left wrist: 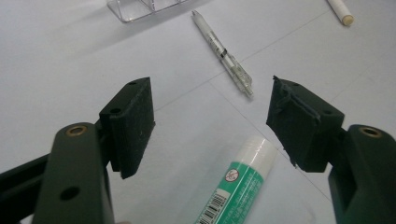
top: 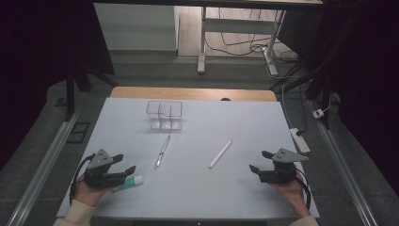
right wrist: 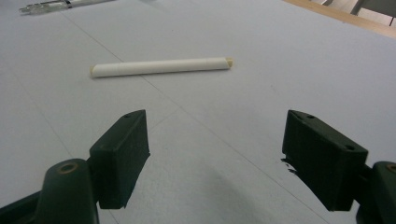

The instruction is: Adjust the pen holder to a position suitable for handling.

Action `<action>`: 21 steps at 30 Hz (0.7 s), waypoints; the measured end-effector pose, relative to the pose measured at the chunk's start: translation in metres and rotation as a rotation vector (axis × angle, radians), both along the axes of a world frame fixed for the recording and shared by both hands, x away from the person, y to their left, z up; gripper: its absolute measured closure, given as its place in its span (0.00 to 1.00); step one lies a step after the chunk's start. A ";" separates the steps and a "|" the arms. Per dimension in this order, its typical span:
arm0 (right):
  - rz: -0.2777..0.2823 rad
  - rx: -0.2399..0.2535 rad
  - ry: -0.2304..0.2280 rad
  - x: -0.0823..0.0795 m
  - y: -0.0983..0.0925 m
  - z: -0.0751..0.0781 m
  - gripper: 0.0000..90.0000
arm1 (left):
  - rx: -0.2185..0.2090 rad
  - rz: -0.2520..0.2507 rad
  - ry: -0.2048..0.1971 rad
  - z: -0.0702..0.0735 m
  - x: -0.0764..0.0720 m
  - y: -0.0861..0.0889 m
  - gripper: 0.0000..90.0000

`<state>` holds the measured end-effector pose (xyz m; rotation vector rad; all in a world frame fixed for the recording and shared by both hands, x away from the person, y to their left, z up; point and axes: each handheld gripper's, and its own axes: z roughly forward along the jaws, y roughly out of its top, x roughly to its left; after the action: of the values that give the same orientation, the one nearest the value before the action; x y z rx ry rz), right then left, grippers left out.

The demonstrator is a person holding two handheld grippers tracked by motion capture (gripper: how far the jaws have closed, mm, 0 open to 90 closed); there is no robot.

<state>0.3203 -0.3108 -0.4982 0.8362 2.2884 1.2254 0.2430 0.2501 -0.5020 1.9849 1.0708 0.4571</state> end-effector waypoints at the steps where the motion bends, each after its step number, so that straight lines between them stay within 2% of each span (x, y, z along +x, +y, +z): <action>1: -0.001 0.000 -0.001 0.000 0.000 0.000 0.25 | 0.000 -0.001 0.000 0.000 0.000 0.000 0.35; 21: 0.012 -0.009 0.005 0.000 0.001 0.000 0.25 | 0.007 -0.001 -0.006 0.000 0.003 -0.002 0.35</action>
<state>0.3200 -0.3098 -0.4984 0.8242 2.3040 1.2187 0.2459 0.2479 -0.5019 1.9883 1.0657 0.4668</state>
